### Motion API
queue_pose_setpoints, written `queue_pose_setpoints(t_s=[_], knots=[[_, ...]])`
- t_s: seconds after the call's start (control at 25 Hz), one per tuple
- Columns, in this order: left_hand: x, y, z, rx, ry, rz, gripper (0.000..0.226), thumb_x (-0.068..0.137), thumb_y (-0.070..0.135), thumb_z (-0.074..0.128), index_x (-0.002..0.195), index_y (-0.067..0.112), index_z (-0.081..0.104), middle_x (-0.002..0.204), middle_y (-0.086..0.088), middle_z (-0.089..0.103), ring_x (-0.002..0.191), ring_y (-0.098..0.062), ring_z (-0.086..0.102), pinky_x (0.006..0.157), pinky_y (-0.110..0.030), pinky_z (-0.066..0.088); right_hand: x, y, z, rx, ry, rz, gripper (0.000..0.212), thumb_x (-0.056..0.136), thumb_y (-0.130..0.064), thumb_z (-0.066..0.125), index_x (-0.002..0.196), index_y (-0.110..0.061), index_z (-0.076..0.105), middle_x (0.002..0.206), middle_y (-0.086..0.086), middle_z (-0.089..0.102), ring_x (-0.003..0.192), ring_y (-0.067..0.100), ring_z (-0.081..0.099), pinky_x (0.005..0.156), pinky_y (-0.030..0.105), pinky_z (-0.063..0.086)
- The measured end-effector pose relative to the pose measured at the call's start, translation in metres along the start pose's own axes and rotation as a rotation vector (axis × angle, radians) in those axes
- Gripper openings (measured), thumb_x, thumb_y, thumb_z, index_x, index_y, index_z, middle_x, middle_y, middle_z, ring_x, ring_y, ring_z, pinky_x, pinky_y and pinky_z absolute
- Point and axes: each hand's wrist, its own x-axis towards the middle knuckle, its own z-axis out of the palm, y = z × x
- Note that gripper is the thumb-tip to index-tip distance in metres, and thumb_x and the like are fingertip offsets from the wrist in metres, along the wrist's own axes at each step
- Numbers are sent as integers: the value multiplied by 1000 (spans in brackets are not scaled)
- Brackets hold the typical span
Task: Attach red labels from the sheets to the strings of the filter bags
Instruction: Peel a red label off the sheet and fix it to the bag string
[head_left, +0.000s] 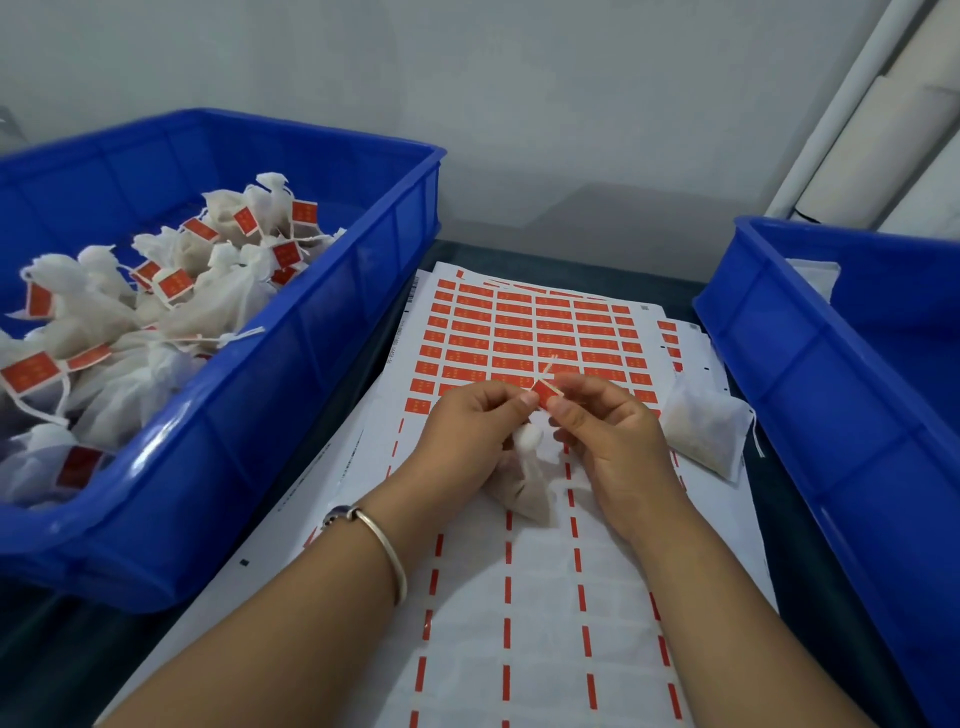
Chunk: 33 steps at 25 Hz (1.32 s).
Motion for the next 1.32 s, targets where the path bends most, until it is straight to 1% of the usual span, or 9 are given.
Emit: queue_pose_setpoints(t_s=[0.12,0.24,0.44,0.52,0.72,1.0,1.08,1.16,1.32], knots=[[0,0,-1,-36,77,43,13,86,32,63,74,33,67,70,21,66,75,-7,62,55,-10,41,-5,1,2,-87,-10,-36,23,71,-42,64,91,-31,69,89,-21,71,85,-3,65,60,6,48],[-1,1,0,-21,114,52,9,83,28,68,76,33,68,74,21,66,76,-4,63,55,-8,41,-4,3,3,-118,6,-44,12,79,-34,65,90,-30,69,87,-21,71,84,-3,66,58,6,47],[-4,16,-12,-56,162,95,10,82,26,70,73,32,69,73,23,67,78,-4,63,59,-12,41,-8,1,10,-204,-5,-83,45,61,-66,61,95,-37,64,87,-23,69,83,0,66,61,8,51],[-6,28,-23,-66,221,103,6,80,30,70,75,33,71,75,23,67,77,-3,63,56,-11,43,-9,2,13,-261,-28,-110,49,63,-72,54,97,-37,62,84,-21,68,81,1,66,59,8,49],[-30,66,-55,-166,341,239,10,84,26,63,76,31,64,69,22,66,64,5,64,49,-7,45,-7,7,15,-251,-10,-32,48,77,-62,41,91,-24,66,76,-8,68,74,8,65,67,22,47],[-80,116,-126,-345,520,516,6,90,13,58,86,16,61,83,-1,71,78,-14,71,71,-27,57,-8,13,17,-441,-42,-116,42,79,-55,46,79,-18,66,69,-8,67,72,17,65,66,22,48],[-84,123,-152,-248,601,540,10,90,11,59,82,17,60,78,-2,70,75,-14,71,73,-30,57,-7,13,18,-481,-45,-135,39,79,-53,46,78,-20,65,70,-8,67,71,16,65,65,21,48],[-79,126,-178,7,681,503,15,90,13,59,78,22,58,74,3,69,74,-13,70,78,-36,56,-7,14,18,-515,-41,-146,33,83,-49,49,77,-21,65,70,-8,67,70,14,64,62,18,46],[-58,120,-214,411,623,294,19,91,16,57,74,24,54,73,5,67,79,-14,68,83,-40,54,-5,16,18,-582,-38,-155,20,90,-37,54,77,-25,64,72,-10,68,71,13,64,61,16,43]])
